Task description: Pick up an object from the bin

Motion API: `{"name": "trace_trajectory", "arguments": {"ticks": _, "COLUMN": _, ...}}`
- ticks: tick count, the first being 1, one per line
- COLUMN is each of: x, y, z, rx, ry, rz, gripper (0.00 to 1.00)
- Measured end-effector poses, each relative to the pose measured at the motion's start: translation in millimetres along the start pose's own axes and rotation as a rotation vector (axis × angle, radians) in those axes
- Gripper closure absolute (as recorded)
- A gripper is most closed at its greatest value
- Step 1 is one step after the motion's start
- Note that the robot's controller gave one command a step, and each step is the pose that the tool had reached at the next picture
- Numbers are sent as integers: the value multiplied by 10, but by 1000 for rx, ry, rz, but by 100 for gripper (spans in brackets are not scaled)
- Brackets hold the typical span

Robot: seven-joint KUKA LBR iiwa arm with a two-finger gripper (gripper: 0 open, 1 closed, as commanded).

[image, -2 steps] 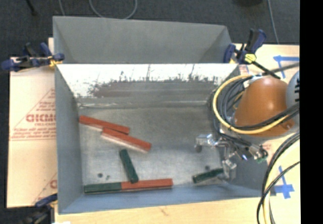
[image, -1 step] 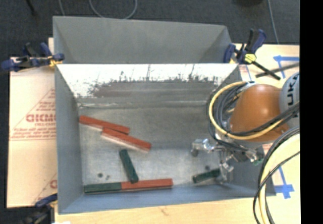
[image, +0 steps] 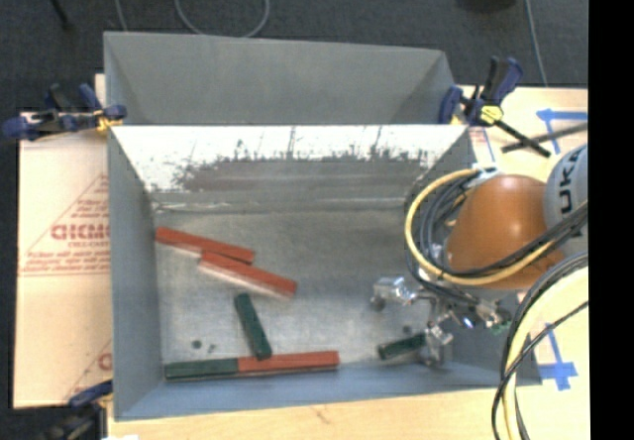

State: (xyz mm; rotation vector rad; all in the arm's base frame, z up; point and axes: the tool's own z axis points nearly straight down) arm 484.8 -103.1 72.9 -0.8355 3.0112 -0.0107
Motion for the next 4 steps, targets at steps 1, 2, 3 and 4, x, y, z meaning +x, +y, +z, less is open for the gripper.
{"name": "trace_trajectory", "arguments": {"ticks": 1, "x": 20, "y": 16, "z": 14, "rx": -5, "ry": 7, "rz": -3, "gripper": 100}}
{"name": "trace_trajectory", "arguments": {"ticks": 2, "x": 2, "y": -10, "z": -512, "rx": -6, "ry": 9, "rz": -1, "gripper": 100}}
{"name": "trace_trajectory", "arguments": {"ticks": 3, "x": -16, "y": -36, "z": -959, "rx": -5, "ry": 9, "rz": 2, "gripper": 100}}
{"name": "trace_trajectory", "arguments": {"ticks": 4, "x": -28, "y": -56, "z": -1239, "rx": -6, "ry": 9, "rz": 7, "gripper": 100}}
